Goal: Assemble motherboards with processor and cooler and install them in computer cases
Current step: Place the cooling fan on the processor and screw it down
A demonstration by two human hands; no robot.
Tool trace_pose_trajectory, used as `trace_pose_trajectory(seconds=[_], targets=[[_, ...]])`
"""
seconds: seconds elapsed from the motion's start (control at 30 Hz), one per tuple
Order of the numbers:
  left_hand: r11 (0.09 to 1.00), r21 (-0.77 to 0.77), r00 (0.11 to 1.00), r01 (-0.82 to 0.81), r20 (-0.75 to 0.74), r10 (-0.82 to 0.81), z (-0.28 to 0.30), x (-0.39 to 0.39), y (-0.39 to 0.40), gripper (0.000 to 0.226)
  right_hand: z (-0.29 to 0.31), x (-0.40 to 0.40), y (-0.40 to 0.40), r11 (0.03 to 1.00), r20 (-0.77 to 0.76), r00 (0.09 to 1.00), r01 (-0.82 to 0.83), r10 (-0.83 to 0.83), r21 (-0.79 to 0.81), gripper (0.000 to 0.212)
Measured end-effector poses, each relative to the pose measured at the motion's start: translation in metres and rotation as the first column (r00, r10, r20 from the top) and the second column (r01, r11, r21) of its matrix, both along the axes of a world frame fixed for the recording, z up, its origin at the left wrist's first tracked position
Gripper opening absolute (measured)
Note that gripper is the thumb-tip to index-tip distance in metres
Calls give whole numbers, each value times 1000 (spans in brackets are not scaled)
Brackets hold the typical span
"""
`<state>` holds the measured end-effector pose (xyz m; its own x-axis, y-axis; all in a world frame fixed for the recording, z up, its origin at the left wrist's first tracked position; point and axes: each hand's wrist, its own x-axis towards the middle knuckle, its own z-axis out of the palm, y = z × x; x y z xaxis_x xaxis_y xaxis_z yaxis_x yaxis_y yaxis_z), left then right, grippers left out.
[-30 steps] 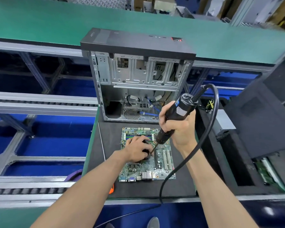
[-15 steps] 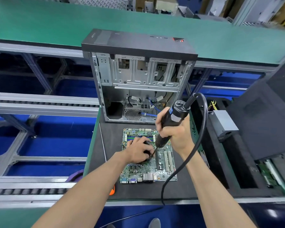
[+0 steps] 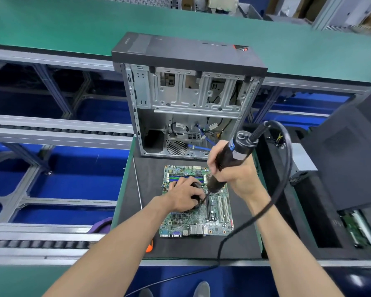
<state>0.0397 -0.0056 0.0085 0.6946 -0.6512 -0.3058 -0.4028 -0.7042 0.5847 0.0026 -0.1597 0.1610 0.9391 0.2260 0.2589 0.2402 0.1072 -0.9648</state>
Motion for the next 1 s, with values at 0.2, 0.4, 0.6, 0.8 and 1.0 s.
trace_pose_trajectory(seconds=[0.2, 0.4, 0.6, 0.8, 1.0], targets=[[1000, 13, 1000, 9, -16, -9, -4, 0, 0, 19, -2, 11, 11, 999, -60, 998, -1, 3, 41, 39], [999, 36, 1000, 22, -18, -22, -1, -1, -1, 16, -4, 13, 22, 998, -59, 997, -56, 57, 17, 40], [1000, 10, 999, 14, -33, -14, 2, -1, -1, 21, -2, 16, 18, 1000, -56, 998, -4, 5, 6, 33], [1000, 10, 999, 19, -51, -19, -3, 0, 0, 19, -4, 16, 17, 1000, -48, 999, 10, -11, -10, 29], [1000, 11, 999, 21, -32, -21, -6, 1, 0, 16, -7, 17, 13, 999, -22, 999, 32, -32, -23, 29]])
